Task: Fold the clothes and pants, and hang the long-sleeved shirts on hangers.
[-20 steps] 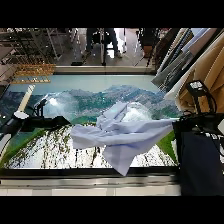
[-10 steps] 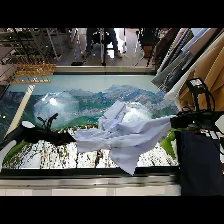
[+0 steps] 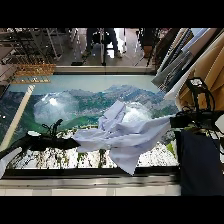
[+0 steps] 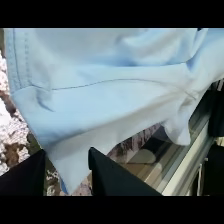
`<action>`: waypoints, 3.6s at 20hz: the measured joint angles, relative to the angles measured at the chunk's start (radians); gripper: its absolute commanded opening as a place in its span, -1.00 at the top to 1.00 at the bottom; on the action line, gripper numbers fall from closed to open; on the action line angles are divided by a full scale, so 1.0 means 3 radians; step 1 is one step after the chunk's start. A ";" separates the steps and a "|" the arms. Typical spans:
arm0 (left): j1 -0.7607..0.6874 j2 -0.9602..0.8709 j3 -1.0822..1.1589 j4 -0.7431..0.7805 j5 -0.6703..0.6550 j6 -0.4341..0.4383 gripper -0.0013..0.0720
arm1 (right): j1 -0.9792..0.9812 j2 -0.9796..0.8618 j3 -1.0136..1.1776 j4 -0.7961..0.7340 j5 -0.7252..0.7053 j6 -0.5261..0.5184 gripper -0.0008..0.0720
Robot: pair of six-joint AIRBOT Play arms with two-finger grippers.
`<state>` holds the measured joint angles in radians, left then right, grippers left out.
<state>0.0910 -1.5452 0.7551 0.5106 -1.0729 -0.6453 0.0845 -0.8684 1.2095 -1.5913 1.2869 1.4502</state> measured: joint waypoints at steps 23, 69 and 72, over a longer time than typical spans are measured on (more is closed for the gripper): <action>0.1841 0.2279 0.2712 -0.3707 -0.0434 -0.0343 0.96 | 0.0000 0.0731 0.2019 0.0846 -0.0755 -0.0013 0.92; 0.0725 -0.0788 0.2644 0.1616 -0.1302 -0.1368 0.40 | -0.0367 -0.2982 0.1183 0.0797 -0.0439 -0.0075 0.58; 0.0734 -0.0823 0.2625 0.1672 -0.1333 -0.1377 -0.02 | -0.0390 -0.3019 0.1183 0.0816 -0.0296 -0.0186 -0.27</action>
<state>0.3111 -1.7920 1.5425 1.0122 -1.4727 -1.0584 -0.0326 -1.7741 1.5642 -1.3464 1.1980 1.3945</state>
